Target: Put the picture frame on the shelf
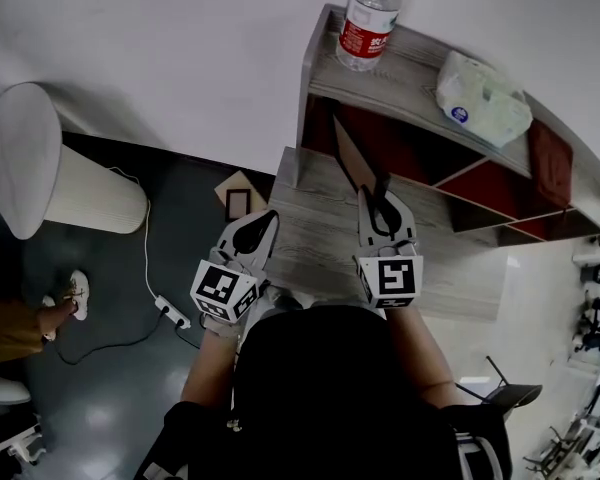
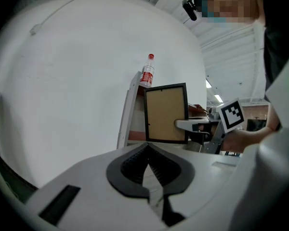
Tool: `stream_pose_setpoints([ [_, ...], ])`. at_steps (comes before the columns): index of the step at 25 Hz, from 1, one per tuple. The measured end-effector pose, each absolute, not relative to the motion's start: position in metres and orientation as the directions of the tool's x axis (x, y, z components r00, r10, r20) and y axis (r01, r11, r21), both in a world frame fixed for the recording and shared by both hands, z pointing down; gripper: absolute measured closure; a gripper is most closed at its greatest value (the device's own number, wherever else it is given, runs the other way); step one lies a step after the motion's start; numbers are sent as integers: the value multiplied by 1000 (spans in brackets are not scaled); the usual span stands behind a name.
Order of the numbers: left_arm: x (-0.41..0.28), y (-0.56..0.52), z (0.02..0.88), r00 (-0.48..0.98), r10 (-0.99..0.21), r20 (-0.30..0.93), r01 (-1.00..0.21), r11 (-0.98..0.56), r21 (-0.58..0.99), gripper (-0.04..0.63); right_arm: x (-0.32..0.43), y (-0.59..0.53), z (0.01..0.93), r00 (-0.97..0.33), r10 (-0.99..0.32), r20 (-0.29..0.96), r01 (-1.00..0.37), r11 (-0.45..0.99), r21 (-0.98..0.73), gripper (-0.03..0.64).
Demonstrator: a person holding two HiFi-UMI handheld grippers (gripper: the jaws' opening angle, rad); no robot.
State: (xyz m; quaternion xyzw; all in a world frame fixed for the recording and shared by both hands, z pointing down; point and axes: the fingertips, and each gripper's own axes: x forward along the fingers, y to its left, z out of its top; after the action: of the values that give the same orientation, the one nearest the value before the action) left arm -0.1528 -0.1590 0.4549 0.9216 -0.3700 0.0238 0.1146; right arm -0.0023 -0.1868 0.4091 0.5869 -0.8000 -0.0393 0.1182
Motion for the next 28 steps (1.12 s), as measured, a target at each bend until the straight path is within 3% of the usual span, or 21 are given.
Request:
stream_pose_setpoints([
  [22, -182, -151, 460, 657, -739, 149, -752, -630, 195, 586, -24, -238, 439, -242, -957, 162, -918, 280, 281, 592],
  [28, -184, -148, 461, 636, -757, 152, -770, -606, 199, 586, -14, -241, 439, -158, -974, 164, -922, 205, 327, 595],
])
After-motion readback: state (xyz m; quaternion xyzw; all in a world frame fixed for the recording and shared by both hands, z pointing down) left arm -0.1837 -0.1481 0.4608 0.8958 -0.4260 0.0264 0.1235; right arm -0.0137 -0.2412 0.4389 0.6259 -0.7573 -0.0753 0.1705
